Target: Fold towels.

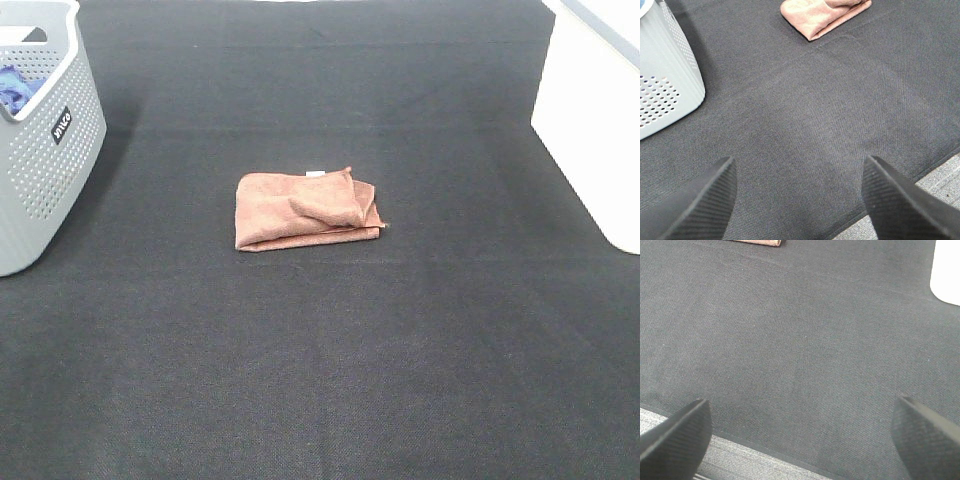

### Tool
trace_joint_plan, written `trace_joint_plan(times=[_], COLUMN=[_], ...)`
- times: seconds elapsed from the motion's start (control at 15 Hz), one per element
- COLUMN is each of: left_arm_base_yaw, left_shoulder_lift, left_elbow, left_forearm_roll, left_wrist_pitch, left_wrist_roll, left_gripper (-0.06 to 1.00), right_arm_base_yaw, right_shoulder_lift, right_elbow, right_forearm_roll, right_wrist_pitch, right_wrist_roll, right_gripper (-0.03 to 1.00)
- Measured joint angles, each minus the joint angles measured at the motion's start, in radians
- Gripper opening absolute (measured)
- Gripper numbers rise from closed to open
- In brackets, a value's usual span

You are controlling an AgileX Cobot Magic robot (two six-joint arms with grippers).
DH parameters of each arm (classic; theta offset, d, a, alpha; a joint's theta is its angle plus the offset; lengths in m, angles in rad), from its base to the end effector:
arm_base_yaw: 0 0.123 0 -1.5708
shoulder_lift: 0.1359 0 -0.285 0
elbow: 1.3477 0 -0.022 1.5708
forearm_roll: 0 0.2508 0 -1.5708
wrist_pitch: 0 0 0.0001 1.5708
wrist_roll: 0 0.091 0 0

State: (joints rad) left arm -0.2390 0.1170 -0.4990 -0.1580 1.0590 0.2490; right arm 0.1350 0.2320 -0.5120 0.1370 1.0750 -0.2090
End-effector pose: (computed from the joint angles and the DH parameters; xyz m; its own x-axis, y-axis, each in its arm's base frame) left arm 0.0096 -0.0152 0.2775 -0.4694 0.2880 -0.8347 0.4319 0.8994 0.0674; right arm 0.0273 0.0147 0.2775 -0.6026 -0.2251 -0.7656 -0.3138 0.9490 -0.0321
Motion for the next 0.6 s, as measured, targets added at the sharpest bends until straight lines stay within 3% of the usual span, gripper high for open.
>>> trace_joint_plan(times=[0.27, 0.47, 0.6], left_arm_base_yaw=[0.015, 0.155, 0.223], left_shoulder_lift=[-0.008, -0.055, -0.113], left_elbow=[0.000, 0.000, 0.000], left_forearm_roll=[-0.001, -0.002, -0.002], left_wrist_pitch=[0.000, 0.000, 0.000], left_wrist_roll=[0.000, 0.000, 0.000], left_gripper=[0.68, 0.68, 0.68], right_arm_base_yaw=[-0.013, -0.096, -0.099], right_shoulder_lift=[-0.005, -0.075, -0.132], right_elbow=[0.000, 0.000, 0.000], right_forearm_roll=[0.001, 0.004, 0.005], right_wrist_pitch=[-0.001, -0.003, -0.003], right_wrist_roll=[0.000, 0.000, 0.000], right_gripper=[0.91, 0.91, 0.91])
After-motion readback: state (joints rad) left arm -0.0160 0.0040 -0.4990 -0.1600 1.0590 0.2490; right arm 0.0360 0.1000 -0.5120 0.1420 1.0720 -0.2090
